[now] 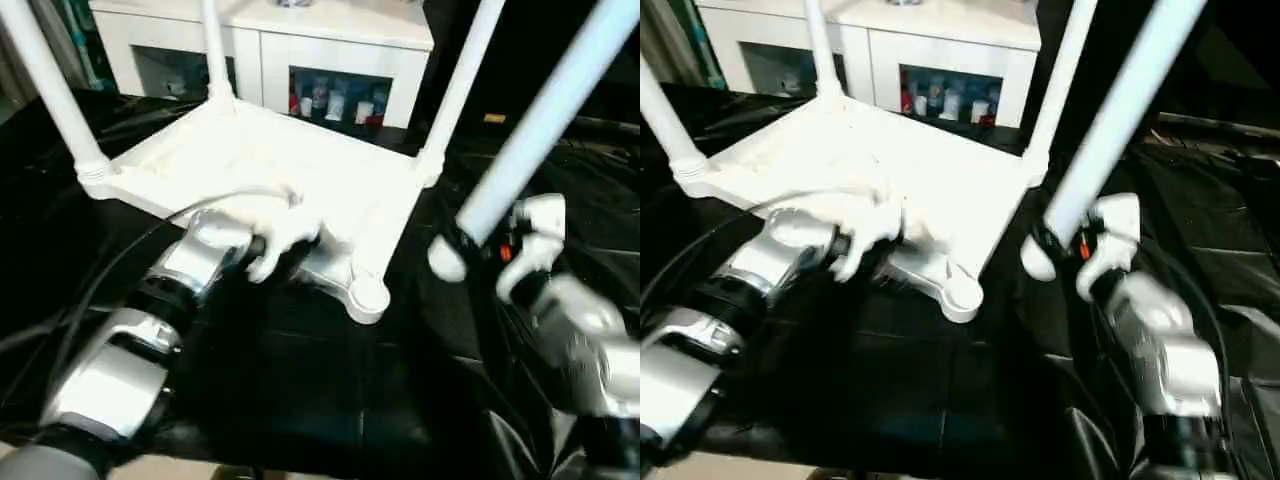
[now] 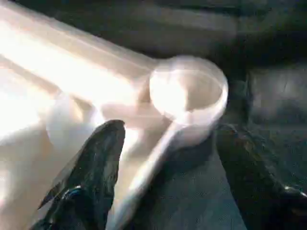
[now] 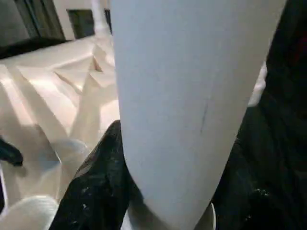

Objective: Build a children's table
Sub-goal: Pick table leg

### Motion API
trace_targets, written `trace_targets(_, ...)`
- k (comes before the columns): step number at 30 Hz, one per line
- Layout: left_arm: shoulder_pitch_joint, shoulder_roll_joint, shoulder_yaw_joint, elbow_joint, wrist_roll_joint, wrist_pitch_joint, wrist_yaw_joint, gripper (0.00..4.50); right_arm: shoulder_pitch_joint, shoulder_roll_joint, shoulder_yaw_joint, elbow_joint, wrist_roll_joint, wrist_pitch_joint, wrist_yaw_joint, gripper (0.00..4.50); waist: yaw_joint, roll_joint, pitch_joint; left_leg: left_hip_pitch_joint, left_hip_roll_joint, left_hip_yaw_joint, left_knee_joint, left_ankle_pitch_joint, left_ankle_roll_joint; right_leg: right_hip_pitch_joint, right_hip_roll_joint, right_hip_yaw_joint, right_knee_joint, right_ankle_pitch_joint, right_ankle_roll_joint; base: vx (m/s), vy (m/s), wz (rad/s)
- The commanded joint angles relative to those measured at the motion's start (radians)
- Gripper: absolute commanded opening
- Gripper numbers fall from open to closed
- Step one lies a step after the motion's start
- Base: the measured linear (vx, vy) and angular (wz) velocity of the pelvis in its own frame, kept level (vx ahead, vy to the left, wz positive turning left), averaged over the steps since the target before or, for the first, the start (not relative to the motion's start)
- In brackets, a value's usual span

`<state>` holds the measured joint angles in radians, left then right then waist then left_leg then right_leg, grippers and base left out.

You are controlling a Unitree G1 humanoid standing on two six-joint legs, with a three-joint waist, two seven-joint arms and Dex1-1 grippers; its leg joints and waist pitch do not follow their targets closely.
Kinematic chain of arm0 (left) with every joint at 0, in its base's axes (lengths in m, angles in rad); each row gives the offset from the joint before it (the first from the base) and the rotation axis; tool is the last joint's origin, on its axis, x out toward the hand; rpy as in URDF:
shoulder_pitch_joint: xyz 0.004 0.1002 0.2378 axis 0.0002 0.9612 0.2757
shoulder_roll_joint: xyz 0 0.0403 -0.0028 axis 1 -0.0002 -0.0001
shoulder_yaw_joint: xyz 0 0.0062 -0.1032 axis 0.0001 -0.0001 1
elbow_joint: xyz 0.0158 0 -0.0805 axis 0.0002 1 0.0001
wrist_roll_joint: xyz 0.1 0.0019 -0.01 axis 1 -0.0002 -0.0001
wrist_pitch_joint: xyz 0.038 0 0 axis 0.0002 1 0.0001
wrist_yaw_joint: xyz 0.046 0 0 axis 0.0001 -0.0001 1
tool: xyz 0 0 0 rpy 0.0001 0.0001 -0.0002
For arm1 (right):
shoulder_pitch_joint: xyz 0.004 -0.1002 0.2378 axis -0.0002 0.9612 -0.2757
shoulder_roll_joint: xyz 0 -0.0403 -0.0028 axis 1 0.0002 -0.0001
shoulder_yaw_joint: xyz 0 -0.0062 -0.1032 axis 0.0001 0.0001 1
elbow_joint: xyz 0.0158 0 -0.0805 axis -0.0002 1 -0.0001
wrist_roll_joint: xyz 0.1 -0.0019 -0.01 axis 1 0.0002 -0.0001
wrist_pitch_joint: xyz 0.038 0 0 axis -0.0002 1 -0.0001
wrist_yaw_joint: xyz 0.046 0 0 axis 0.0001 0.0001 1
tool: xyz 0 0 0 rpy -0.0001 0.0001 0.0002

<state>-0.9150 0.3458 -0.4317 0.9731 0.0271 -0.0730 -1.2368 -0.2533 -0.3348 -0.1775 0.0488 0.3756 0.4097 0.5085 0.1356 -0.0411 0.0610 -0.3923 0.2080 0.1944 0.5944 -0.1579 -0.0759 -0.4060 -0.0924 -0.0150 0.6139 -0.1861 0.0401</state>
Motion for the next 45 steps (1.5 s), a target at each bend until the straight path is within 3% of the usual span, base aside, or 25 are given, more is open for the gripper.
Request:
trace_targets(1,-0.048,0.005,-0.040,0.047,0.076,-0.075,0.029,3.79,0.007,-0.010,-0.008,-0.041,-0.008,-0.009,-0.001,1.87,-0.004,0.011,-0.083,0.032,0.008,-0.006,-0.067,-0.185,0.001,0.051,-0.032,0.013,-0.050,0.022,-0.233,0.000,0.000,0.00)
trace_targets(6,-0.086,-0.017,-0.071,0.143,0.135,-0.120,0.087,3.77,0.037,-0.014,-0.005,-0.063,-0.004,-0.002,0.003,1.87,-0.003,0.001,-0.077,0.038,0.013,-0.005,-0.072,-0.255,-0.016,0.047,-0.039,0.016,-0.060,-0.108,-0.232,0.000,0.000,0.00)
trace_targets(7,-0.092,-0.024,-0.070,0.157,0.140,-0.125,0.109,3.77,0.040,-0.014,-0.005,-0.067,-0.002,0.000,0.004,1.87,-0.003,-0.004,-0.076,0.036,0.013,-0.005,-0.072,-0.248,-0.013,0.047,-0.038,0.016,-0.059,-0.110,-0.230,0.000,0.000,0.00)
trace_targets(8,-0.098,-0.031,-0.067,0.169,0.143,-0.128,0.130,3.77,0.043,-0.014,-0.005,-0.071,0.000,0.002,0.004,1.87,-0.002,-0.002,-0.076,0.036,0.014,-0.006,-0.072,-0.247,-0.012,0.047,-0.040,0.016,-0.059,-0.112,-0.230,0.000,0.000,0.00)
trace_targets(10,-0.124,-0.056,-0.062,0.236,0.171,-0.145,0.170,3.77,0.050,-0.017,0.004,-0.083,0.010,0.016,0.011,1.87,-0.001,-0.012,-0.076,0.035,0.012,-0.004,-0.071,-0.236,-0.001,0.047,-0.039,0.017,-0.062,-0.117,-0.227,0.000,0.000,0.00)
trace_targets(11,-0.131,-0.062,-0.064,0.256,0.180,-0.144,0.160,3.77,0.050,-0.019,0.008,-0.086,0.012,0.021,0.013,1.87,0.000,-0.009,-0.077,0.034,0.012,-0.005,-0.070,-0.226,0.002,0.046,-0.040,0.016,-0.061,-0.114,-0.226,0.000,0.000,0.00)
trace_targets(13,-0.139,-0.064,-0.079,0.274,0.205,-0.142,0.158,3.41,0.045,-0.024,0.015,-0.084,0.012,0.025,0.022,1.87,-0.001,-0.016,-0.074,0.033,0.013,-0.005,-0.070,-0.214,0.012,0.046,-0.040,0.016,-0.061,-0.112,-0.226,0.000,0.000,0.00)
trace_targets(17,-0.152,-0.064,-0.105,0.301,0.240,-0.098,0.145,3.13,0.032,-0.032,0.028,-0.072,0.005,0.024,0.036,1.87,-0.004,-0.013,-0.073,0.031,0.012,-0.005,-0.069,-0.197,0.021,0.045,-0.040,0.016,-0.060,-0.094,-0.230,0.000,0.000,0.00)
trace_targets(20,-0.162,-0.065,-0.115,0.323,0.266,-0.077,0.133,2.93,0.024,-0.031,0.031,-0.069,0.006,0.022,0.042,1.87,-0.005,-0.018,-0.075,0.028,0.011,-0.006,-0.069,-0.191,0.028,0.049,-0.041,0.014,-0.058,-0.086,-0.237,0.000,0.000,0.00)
trace_targets(25,-0.176,-0.072,-0.108,0.353,0.291,-0.053,0.115,2.61,0.007,-0.026,0.052,-0.049,-0.002,0.008,0.052,1.87,-0.015,-0.011,-0.075,0.030,0.011,-0.007,-0.069,-0.200,0.027,0.048,-0.041,0.014,-0.059,-0.084,-0.253,0.000,0.000,0.00)
trace_targets(29,-0.175,-0.084,-0.114,0.354,0.295,-0.029,0.037,2.31,0.012,-0.030,0.062,-0.053,0.002,0.008,0.064,1.87,-0.015,-0.022,-0.075,0.030,0.012,-0.006,-0.069,-0.196,0.035,0.049,-0.043,0.014,-0.058,-0.085,-0.262,0.000,0.000,0.00)
trace_targets(32,-0.174,-0.084,-0.132,0.354,0.317,-0.012,-0.012,2.05,0.009,-0.035,0.068,-0.040,-0.005,0.005,0.076,1.87,-0.012,-0.014,-0.074,0.032,0.014,-0.006,-0.070,-0.200,0.039,0.047,-0.044,0.014,-0.059,-0.082,-0.267,0.000,0.000,0.00)
trace_targets(33,-0.174,-0.091,-0.116,0.356,0.301,0.017,-0.044,2.05,0.004,-0.038,0.070,-0.033,-0.008,0.002,0.082,1.87,-0.014,-0.017,-0.074,0.032,0.014,-0.006,-0.071,-0.202,0.037,0.047,-0.043,0.014,-0.059,-0.078,-0.269,0.000,0.000,0.00)
trace_targets(36,-0.175,-0.124,-0.038,0.360,0.227,0.137,-0.073,1.74,0.001,-0.035,0.065,-0.033,-0.001,0.006,0.078,1.87,-0.012,-0.010,-0.075,0.034,0.013,-0.005,-0.070,-0.207,0.028,0.048,-0.046,0.014,-0.054,-0.064,-0.288,0.000,0.000,0.00)
trace_targets(39,-0.169,-0.135,-0.001,0.358,0.197,0.181,-0.070,1.68,0.004,-0.026,0.060,-0.044,0.012,0.019,0.068,1.87,-0.010,-0.011,-0.075,0.033,0.012,-0.006,-0.070,-0.217,0.030,0.050,-0.044,0.014,-0.058,-0.056,-0.292,0.000,0.000,0.00)
trace_targets(41,-0.150,-0.142,0.028,0.350,0.177,0.234,-0.035,1.50,0.010,-0.014,0.054,-0.061,0.030,0.040,0.058,1.87,-0.008,-0.001,-0.075,0.033,0.013,-0.008,-0.071,-0.219,0.028,0.050,-0.044,0.014,-0.056,-0.043,-0.297,0.000,0.000,0.00)
trace_targets(44,-0.095,-0.153,0.089,0.316,0.130,0.309,0.053,1.37,0.032,0.015,0.045,-0.077,0.051,0.073,0.029,1.87,-0.013,-0.006,-0.075,0.031,0.011,-0.007,-0.072,-0.234,0.032,0.054,-0.041,0.013,-0.058,-0.033,-0.304,0.000,0.000,0.00)
trace_targets(45,-0.075,-0.158,0.122,0.295,0.110,0.336,0.117,1.35,0.038,0.031,0.038,-0.084,0.064,0.091,0.013,1.87,-0.012,-0.006,-0.074,0.031,0.012,-0.008,-0.073,-0.245,0.031,0.054,-0.043,0.012,-0.061,-0.073,-0.298,0.000,0.000,0.00)
